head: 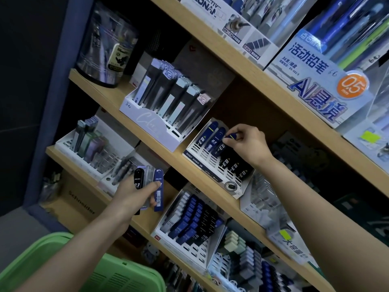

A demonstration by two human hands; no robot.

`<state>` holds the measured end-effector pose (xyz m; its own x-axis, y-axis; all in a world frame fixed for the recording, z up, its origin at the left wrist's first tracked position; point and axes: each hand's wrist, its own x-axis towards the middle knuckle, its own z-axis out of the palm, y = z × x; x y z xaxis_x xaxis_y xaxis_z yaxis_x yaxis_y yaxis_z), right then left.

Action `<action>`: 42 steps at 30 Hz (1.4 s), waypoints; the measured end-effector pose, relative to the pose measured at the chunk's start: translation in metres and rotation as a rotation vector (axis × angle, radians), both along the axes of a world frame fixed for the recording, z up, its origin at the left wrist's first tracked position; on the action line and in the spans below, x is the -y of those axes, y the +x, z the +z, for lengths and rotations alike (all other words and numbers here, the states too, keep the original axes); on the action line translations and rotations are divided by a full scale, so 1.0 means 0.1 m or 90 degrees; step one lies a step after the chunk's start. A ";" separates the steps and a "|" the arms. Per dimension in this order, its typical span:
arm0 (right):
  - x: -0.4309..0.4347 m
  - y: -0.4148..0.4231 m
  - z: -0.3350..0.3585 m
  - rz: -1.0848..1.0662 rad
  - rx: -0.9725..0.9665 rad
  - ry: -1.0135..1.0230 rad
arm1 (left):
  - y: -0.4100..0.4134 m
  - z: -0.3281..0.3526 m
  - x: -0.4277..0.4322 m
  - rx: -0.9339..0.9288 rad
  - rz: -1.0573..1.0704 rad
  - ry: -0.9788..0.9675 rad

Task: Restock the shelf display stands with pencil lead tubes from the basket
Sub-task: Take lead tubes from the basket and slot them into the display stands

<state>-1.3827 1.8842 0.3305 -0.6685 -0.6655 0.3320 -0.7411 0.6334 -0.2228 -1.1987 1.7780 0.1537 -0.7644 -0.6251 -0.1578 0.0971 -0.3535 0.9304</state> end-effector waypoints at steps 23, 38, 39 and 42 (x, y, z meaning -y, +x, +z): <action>0.05 0.03 -0.03 -0.032 -0.044 0.051 | 0.05 0.02 -0.03 -0.007 -0.016 -0.009; -0.02 0.11 0.01 -0.114 -0.102 0.029 | 0.24 0.10 -0.06 -0.030 0.008 -0.012; -0.03 0.09 0.01 -0.115 -0.079 0.019 | 0.25 0.10 -0.06 -0.032 0.008 -0.009; -0.03 0.07 0.04 -0.102 -0.022 0.008 | 0.25 0.09 -0.05 -0.040 0.003 -0.007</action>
